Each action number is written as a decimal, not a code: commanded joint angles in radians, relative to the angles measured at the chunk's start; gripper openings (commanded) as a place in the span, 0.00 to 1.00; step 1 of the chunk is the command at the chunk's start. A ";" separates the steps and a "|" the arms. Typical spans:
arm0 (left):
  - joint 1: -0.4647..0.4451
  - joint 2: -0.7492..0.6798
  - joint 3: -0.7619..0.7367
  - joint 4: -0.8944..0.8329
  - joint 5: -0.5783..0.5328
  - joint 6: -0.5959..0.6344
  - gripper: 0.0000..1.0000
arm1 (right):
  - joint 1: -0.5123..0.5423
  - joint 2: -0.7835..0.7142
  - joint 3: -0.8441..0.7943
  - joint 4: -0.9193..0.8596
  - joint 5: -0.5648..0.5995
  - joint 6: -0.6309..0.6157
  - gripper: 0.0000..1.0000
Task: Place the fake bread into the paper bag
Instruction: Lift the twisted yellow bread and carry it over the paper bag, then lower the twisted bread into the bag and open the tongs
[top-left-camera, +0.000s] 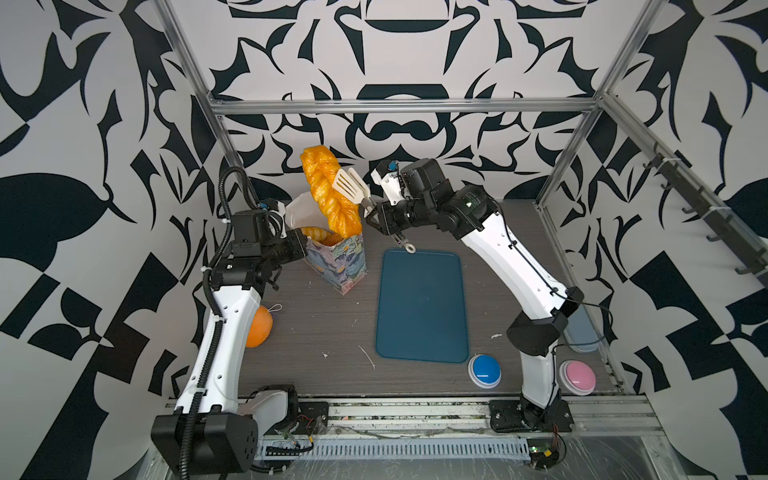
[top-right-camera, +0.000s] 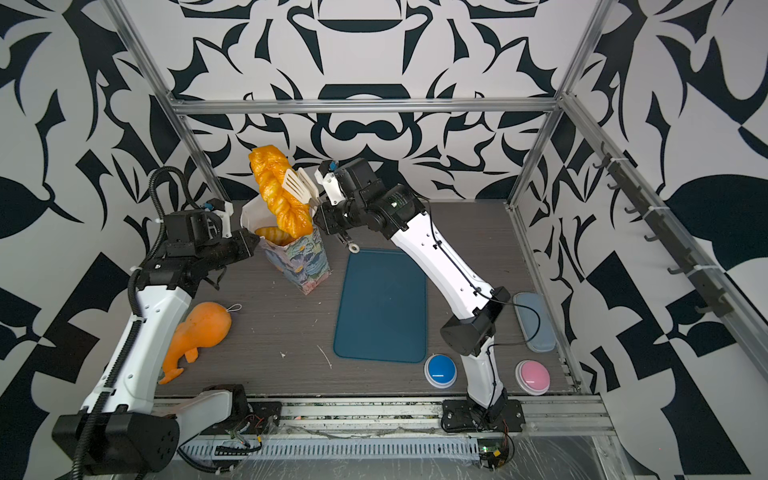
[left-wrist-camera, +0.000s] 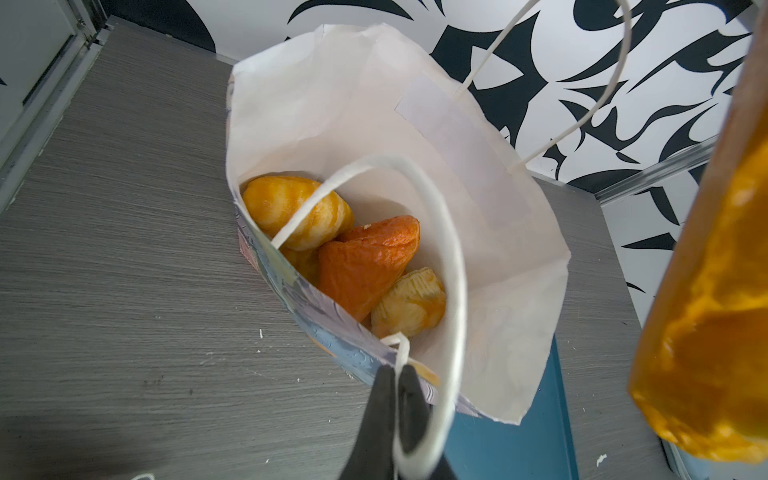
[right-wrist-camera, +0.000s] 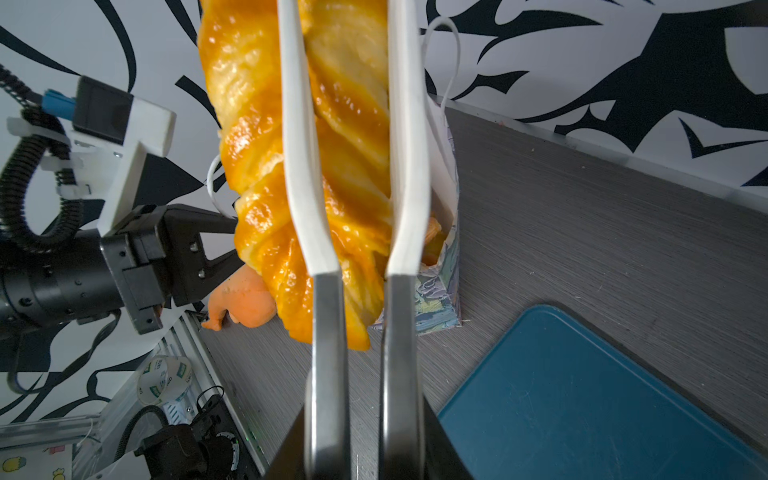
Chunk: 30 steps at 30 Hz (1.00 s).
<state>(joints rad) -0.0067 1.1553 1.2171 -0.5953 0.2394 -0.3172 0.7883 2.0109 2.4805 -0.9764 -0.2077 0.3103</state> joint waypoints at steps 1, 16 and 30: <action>0.003 0.003 -0.010 -0.010 -0.003 0.000 0.00 | 0.006 -0.007 0.092 0.042 -0.020 -0.018 0.32; 0.002 0.006 -0.011 -0.006 0.004 -0.001 0.00 | 0.006 0.097 0.174 0.110 -0.042 0.016 0.32; 0.002 0.005 -0.011 -0.008 0.005 -0.001 0.00 | 0.000 0.187 0.232 0.144 -0.085 0.053 0.32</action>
<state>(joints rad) -0.0067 1.1553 1.2171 -0.5949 0.2398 -0.3172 0.7879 2.2196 2.6518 -0.9421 -0.2592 0.3462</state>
